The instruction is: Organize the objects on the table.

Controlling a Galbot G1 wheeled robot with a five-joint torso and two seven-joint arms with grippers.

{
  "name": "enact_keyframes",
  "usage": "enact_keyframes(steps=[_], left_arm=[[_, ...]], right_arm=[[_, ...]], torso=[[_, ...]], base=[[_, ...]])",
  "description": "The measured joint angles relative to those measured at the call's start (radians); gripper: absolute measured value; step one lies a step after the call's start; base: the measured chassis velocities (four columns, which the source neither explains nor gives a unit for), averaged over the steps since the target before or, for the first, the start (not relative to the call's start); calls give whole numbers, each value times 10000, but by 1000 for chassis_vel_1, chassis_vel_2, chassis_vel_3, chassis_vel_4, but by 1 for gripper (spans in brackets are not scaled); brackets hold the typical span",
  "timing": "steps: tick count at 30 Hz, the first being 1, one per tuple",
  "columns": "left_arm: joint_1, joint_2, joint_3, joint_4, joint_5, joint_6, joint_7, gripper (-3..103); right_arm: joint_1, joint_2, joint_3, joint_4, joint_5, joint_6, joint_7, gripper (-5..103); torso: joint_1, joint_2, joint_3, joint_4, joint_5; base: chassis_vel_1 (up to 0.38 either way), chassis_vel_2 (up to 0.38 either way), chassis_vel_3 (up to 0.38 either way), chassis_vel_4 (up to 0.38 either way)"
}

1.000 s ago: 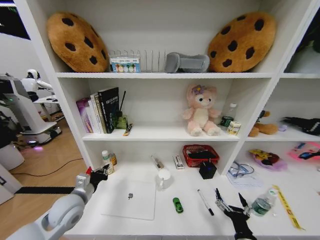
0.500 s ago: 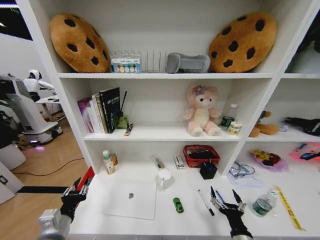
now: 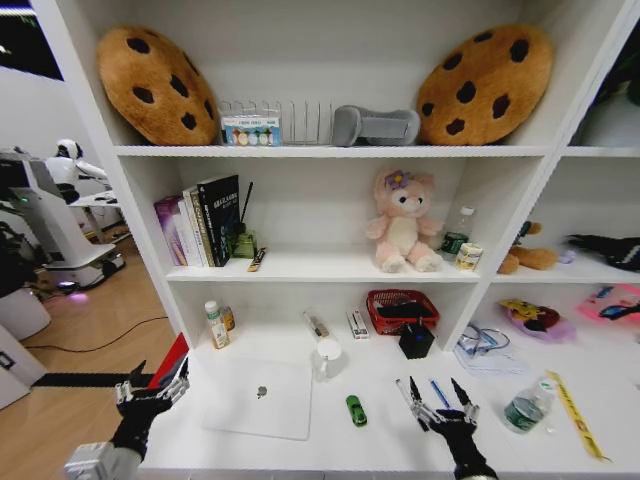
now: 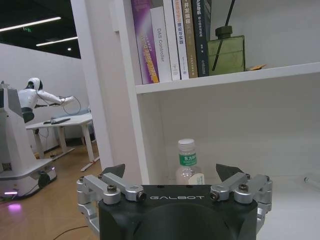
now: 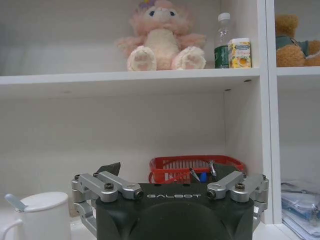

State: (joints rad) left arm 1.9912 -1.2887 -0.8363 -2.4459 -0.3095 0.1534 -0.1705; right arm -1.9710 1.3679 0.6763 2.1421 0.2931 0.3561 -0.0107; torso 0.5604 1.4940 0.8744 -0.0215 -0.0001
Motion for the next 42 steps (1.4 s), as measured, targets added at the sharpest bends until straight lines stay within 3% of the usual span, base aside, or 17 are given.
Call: enact_keyframes(steps=[1, 4, 10, 13, 20, 26, 32, 42], left_arm=[[-13, -108, 23, -108, -1, -2, -71, 100], [-67, -217, 93, -157, -42, 79, -169, 100], [2, -401, 226, -144, 27, 86, -184, 100], [-25, -445, 283, -118, 98, 87, -191, 100], [1, -705, 344, -114, 263, 78, -186, 100], [61, -768, 365, -113, 355, 61, -138, 100], [99, -723, 201, -107, 279, 49, -130, 100], [39, -563, 168, 19, 151, 49, -127, 100]], right_arm=[[62, 21, -92, -7, 103, 353, -330, 100], [124, 21, -143, 79, -14, 343, -523, 100], [-175, -229, -481, -160, -623, -377, -1098, 100], [-210, -443, -661, -519, -1334, -668, -1069, 100], [282, -529, -1307, -1384, -1919, -895, -836, 100], [640, -587, -2123, -1657, -2045, -1205, -1111, 100], [1270, -532, -2818, -2140, -2128, -1468, -786, 100], [1820, -500, -3032, -2539, -1841, -1763, -512, 100]], torso=[[0, 0, 0, 0, 2], [2, 0, 0, 0, 1], [1, -1, 0, -1, 2], [2, -1, 0, 0, 2], [1, -1, 0, 1, 2], [2, -1, 0, 0, -1], [2, -1, 0, 0, 1], [1, -2, 0, 1, 0]], base=[[0, 0, 0, 0], [0, 0, 0, 0], [0, 0, 0, 0], [0, 0, 0, 0], [0, 0, 0, 0], [0, 0, 0, 0], [0, 0, 0, 0], [0, 0, 0, 0]])
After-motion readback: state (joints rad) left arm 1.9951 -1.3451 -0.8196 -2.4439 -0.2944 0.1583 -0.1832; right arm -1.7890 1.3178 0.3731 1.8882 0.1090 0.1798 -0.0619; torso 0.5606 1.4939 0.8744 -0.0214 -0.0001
